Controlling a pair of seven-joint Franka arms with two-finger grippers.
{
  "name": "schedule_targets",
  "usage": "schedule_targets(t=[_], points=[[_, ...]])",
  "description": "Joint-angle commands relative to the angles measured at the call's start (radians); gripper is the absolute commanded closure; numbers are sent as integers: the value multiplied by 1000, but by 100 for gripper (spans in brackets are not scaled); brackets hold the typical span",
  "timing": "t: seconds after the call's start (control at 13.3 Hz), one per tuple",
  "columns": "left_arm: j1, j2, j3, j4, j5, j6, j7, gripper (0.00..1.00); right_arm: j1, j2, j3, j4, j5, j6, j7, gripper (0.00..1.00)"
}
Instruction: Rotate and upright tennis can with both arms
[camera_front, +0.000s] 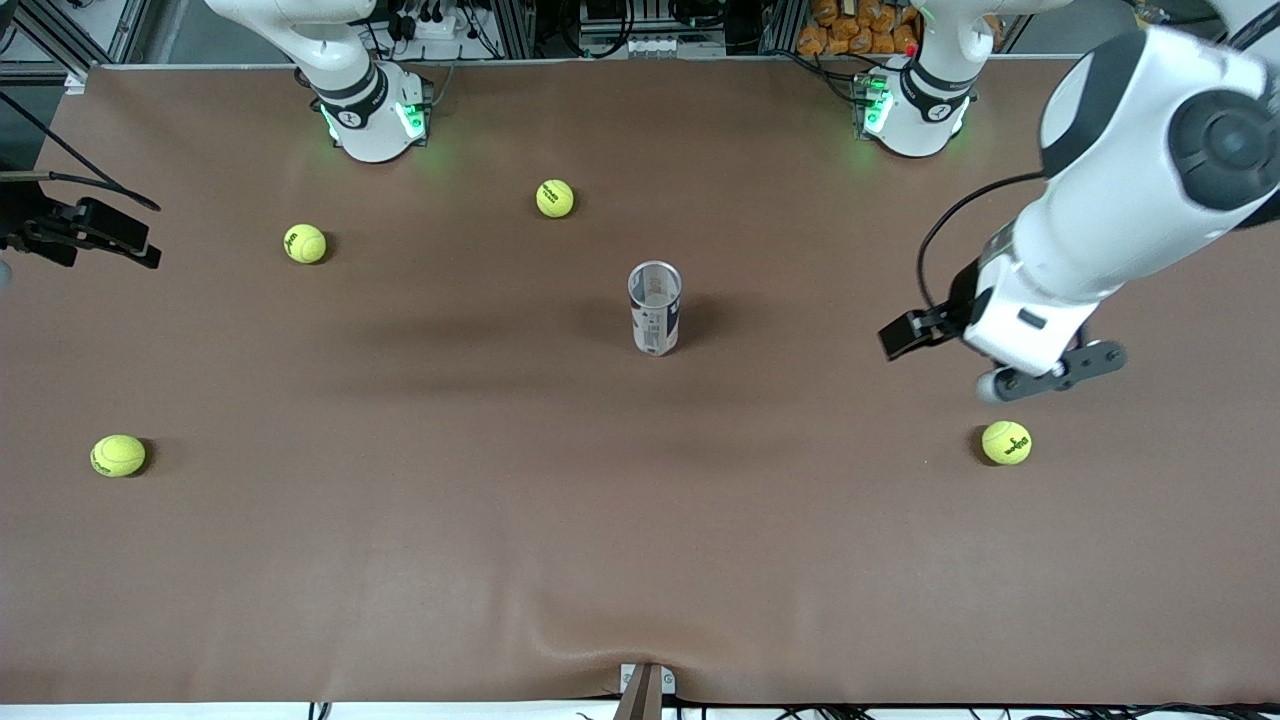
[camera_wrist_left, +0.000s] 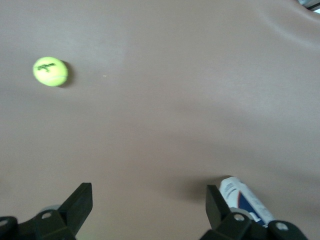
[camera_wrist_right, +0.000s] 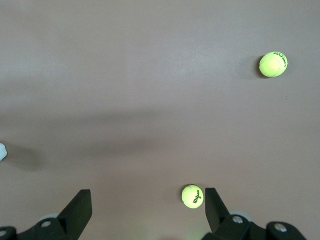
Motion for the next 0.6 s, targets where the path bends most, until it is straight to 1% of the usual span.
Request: schedule_targets(t=[0.0,0.23,0.3,0.53], points=[[-18,-111,71,-42,22,-99,109,0,-9,-29,10,-31,-12,14,-12,0],[-19,-182,135,-53,22,-158,212,0,-7,-28,12,-31,-12,9,-3,0],[-27,-214,155,-69,19,-179,218,0,-7,-28,12,-31,-10,9,-1,0],[-31,-323,192,-167,16,-184,235,0,-7,-28,14,-30,-8,6,2,0]])
